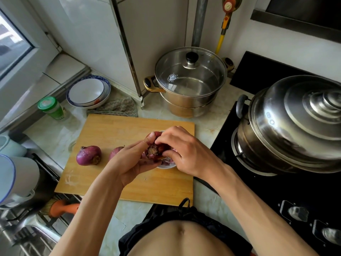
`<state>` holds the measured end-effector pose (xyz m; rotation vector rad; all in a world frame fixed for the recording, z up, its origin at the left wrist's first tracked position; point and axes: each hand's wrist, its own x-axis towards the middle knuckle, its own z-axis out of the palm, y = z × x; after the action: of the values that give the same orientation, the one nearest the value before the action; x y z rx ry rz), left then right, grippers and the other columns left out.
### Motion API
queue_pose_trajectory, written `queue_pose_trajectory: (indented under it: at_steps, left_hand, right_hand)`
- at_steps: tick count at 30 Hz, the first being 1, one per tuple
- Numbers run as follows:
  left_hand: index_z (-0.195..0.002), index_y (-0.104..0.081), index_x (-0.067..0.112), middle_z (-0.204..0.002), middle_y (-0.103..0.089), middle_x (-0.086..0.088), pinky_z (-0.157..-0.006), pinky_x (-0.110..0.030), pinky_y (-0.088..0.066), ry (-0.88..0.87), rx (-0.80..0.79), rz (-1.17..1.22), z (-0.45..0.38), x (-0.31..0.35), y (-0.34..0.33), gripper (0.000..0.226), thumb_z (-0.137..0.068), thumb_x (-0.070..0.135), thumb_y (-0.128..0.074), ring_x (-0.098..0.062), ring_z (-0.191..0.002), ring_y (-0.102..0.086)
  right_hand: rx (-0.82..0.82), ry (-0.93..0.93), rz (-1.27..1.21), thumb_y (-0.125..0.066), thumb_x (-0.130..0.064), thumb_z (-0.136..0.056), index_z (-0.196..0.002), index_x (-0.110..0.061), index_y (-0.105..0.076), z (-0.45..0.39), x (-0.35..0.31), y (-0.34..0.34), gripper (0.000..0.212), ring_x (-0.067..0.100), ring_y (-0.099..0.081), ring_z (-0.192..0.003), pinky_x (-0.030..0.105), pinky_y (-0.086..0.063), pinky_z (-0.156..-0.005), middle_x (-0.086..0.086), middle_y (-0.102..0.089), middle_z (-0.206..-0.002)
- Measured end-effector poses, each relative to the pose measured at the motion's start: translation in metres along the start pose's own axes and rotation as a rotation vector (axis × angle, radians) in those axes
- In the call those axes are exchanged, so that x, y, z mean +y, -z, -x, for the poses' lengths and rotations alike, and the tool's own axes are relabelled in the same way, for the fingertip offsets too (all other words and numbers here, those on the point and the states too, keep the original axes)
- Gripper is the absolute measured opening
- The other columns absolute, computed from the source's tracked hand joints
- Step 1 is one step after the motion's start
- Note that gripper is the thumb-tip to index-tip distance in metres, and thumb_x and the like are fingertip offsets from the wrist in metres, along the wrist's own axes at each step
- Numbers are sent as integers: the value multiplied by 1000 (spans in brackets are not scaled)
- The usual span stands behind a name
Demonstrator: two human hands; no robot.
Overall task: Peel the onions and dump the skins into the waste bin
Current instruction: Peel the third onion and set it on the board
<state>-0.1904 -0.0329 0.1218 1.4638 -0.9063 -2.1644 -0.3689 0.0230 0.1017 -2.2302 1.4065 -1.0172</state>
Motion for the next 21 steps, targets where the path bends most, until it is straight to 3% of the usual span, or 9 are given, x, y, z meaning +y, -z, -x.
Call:
queue_pose_trajectory:
  at_steps: [6, 10, 21]
  left_hand:
    - [-113, -76, 14, -98, -78, -16, -66, -30, -64, -18, 6, 15, 3, 1, -2, 49, -76, 46, -72, -24, -83, -76]
    - [-112, -76, 15, -93, -79, -13, -63, -29, -63, -15, 13, 22, 5, 1, -1, 46, -79, 45, -71, -23, -79, -77]
    - [-114, -76, 12, -104, -78, -17, -70, -32, -65, -30, -3, 12, 8, -4, -3, 47, -77, 42, -73, -27, -90, -77]
  right_hand:
    - [1, 28, 42, -76, 3, -80, -115, -3, -64, -3, -2, 4, 38, 24, -56, -99, 42, -54, -82, 7, -62, -112]
    - [11, 47, 47, -78, 3, -78, -111, 0, -66, -5, -3, 4, 35, 22, -56, -97, 38, -52, -83, 9, -64, -107]
    - [1, 4, 23, -78, 5, -74, -102, 0, -67, 0, -6, 6, 31, 20, -57, -96, 28, -49, -86, 9, -66, -102]
